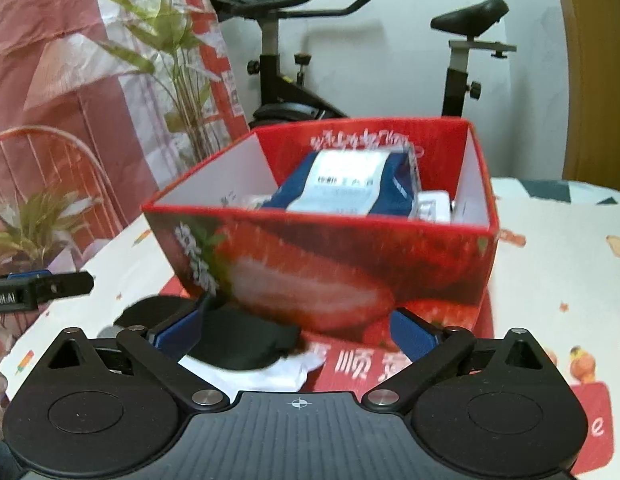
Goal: Organize soft objects
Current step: 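Move both grippers back to the black strap beside the box, then close the left gripper on the black strap while the right grasps it too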
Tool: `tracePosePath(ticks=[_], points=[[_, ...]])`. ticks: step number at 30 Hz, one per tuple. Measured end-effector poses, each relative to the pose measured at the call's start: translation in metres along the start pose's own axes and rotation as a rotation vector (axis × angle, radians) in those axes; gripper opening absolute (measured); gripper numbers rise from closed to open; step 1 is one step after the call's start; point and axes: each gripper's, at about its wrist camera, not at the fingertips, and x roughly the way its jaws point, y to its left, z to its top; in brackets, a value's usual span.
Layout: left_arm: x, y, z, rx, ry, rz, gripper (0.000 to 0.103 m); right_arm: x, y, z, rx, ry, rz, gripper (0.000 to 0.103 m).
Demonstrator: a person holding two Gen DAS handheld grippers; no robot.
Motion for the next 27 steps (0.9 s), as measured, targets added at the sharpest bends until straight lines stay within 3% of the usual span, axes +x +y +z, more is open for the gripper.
tracePosePath(ticks=[4,9,14,18,22,27], points=[[0.005,0.01,0.0,-0.023,0.007,-0.017,0.1,0.006,-0.001,-0.008,0.008,0.036,0.005,0.09],[0.019,0.027,0.002,-0.064,0.043,-0.056,0.083,0.015,-0.002,-0.012,0.027,0.07,0.034,0.08],[0.035,0.042,-0.002,-0.122,0.082,-0.072,0.073,0.028,0.0,-0.012,0.049,0.101,0.071,0.07],[0.044,0.055,-0.007,-0.196,0.111,-0.086,0.072,0.047,0.001,-0.011,0.087,0.135,0.105,0.061],[0.048,0.062,-0.011,-0.207,0.126,-0.082,0.071,0.071,0.001,-0.012,0.111,0.178,0.109,0.059],[0.056,0.069,-0.016,-0.229,0.149,-0.084,0.07,0.09,-0.003,-0.011,0.171,0.203,0.131,0.064]])
